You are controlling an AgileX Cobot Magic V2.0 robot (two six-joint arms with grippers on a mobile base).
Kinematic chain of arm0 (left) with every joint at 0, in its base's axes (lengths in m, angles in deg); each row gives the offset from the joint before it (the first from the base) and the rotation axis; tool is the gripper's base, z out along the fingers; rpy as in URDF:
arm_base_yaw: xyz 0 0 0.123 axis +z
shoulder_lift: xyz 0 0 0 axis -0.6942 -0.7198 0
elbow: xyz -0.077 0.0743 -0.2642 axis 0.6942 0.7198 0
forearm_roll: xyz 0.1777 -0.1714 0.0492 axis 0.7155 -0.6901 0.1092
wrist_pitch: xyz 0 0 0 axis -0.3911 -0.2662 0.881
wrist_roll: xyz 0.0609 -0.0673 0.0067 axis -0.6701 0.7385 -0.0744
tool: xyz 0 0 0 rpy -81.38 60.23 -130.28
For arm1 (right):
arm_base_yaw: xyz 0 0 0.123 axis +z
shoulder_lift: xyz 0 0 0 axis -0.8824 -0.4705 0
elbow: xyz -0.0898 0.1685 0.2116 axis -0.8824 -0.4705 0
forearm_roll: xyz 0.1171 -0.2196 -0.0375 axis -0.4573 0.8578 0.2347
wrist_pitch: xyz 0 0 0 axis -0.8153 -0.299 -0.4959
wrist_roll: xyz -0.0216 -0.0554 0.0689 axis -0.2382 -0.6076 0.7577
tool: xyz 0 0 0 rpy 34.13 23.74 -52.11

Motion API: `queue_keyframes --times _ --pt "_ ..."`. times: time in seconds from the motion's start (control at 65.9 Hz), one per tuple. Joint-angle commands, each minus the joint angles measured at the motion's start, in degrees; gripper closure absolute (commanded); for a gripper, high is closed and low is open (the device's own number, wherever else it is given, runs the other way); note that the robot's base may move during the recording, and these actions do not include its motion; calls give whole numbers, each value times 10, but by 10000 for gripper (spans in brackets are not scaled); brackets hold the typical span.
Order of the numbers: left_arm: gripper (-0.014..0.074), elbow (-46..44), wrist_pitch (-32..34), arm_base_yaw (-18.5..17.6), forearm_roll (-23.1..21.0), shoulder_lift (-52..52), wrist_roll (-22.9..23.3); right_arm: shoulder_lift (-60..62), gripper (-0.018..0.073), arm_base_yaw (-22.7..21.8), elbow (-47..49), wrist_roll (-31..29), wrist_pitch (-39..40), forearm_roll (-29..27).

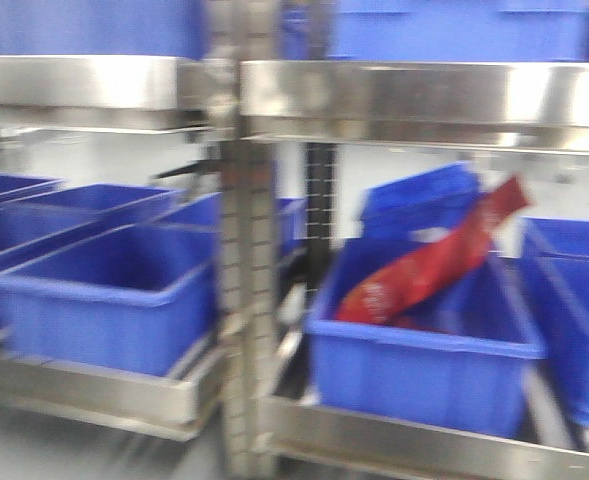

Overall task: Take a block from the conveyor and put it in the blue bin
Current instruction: 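Drive up to the shelf and hold both blocks over blue bins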

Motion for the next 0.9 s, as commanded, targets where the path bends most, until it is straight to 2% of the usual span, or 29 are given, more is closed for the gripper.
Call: queue_keyframes --times 0.0,0.88 --pt "697 1 12 -1 1 3 -2 2 727 -1 -1 -5 10 2" --pt "697 1 12 -1 1 3 -2 2 727 -1 -1 -5 10 2"
